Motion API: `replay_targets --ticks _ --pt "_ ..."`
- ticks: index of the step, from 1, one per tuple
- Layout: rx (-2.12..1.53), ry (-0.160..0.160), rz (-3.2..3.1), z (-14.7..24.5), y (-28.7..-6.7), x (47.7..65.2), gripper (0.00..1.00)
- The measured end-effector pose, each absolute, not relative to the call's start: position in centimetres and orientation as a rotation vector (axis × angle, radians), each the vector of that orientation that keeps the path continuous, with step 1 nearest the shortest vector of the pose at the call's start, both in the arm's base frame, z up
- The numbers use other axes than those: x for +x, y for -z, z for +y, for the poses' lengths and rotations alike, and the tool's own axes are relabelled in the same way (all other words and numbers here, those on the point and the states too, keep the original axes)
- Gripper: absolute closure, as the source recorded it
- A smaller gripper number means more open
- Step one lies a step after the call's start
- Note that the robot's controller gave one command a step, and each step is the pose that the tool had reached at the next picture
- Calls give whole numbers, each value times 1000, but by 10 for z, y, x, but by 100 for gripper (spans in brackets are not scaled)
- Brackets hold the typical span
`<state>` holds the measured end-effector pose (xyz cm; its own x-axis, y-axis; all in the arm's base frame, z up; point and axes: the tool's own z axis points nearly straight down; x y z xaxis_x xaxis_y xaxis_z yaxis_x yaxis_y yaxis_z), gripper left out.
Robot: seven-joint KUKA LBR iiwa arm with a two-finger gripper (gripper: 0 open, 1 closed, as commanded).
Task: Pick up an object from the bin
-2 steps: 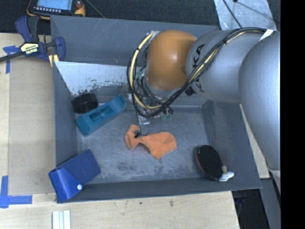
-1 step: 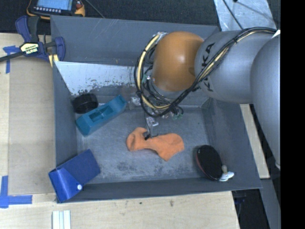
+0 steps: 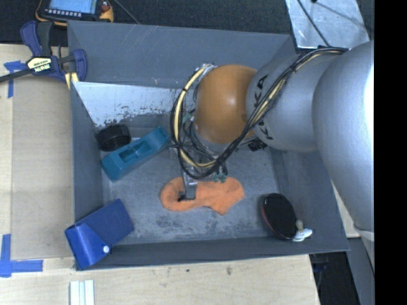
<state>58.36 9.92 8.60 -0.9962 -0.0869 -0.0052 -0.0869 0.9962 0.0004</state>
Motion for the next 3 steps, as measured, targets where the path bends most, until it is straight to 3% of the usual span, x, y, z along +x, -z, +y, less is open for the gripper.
replay_targets --ticks 1,2,3 --pt "-221 -2 3126 103 -72 586 100" --pt "-220 -2 3126 103 -72 586 100" --pt "-224 1 3137 112 -123 579 100"
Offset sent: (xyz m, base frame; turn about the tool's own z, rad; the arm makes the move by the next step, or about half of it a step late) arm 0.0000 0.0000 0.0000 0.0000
